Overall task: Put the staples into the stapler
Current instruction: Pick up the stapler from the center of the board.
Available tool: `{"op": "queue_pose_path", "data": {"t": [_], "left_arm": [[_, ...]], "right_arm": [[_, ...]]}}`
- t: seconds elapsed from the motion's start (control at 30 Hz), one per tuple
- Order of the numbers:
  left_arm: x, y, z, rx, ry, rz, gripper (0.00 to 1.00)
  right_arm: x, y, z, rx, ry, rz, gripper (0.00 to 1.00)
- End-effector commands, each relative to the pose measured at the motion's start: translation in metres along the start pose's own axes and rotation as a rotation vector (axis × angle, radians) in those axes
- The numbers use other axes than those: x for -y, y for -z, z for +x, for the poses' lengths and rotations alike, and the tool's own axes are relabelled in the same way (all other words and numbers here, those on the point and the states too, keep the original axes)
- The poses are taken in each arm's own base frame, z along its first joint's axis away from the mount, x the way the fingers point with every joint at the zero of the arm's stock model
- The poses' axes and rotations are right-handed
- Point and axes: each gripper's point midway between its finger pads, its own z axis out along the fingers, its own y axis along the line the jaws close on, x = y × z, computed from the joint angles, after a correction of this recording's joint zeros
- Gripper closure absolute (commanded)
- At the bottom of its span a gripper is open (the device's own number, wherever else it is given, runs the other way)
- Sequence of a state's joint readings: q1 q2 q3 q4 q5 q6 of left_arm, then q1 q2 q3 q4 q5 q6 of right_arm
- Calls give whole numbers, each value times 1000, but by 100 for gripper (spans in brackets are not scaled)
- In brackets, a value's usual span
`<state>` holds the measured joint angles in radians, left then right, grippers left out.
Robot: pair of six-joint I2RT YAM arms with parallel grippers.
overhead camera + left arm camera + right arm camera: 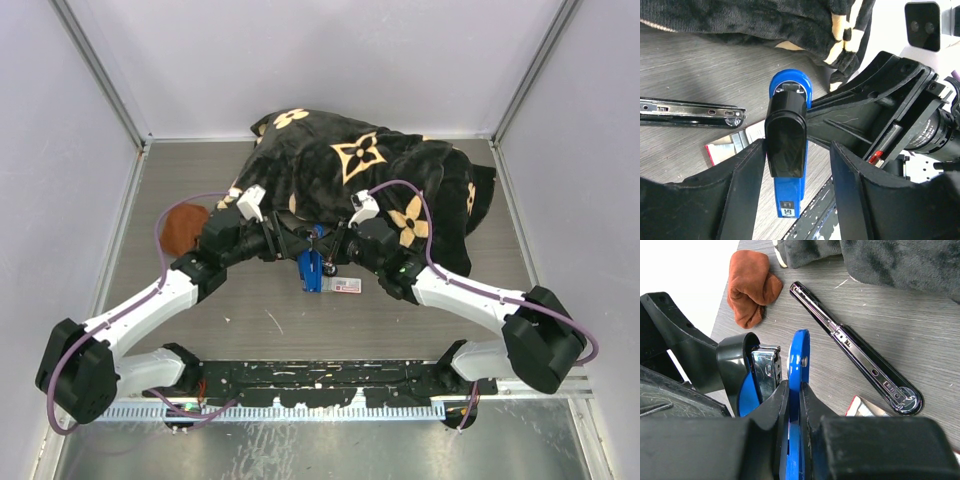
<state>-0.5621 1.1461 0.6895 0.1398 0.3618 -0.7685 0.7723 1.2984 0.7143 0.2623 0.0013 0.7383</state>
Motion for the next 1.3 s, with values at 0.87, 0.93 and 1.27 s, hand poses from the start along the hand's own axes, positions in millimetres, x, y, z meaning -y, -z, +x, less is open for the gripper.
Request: {"op": "queue_pose_path", "data": {"t": [0.87,0.93,1.27], "left_arm": [[-11,7,-20,39,-199,-107,100],[-12,11,-17,25,-278,-91,100],[23,16,36,-142,-559,171,100]], "right_arm": [[-48,25,-39,82,78,-122,36],[-40,39,-46,92,108,-82,32],[-17,60,-40,-165,37,-166,46]]}}
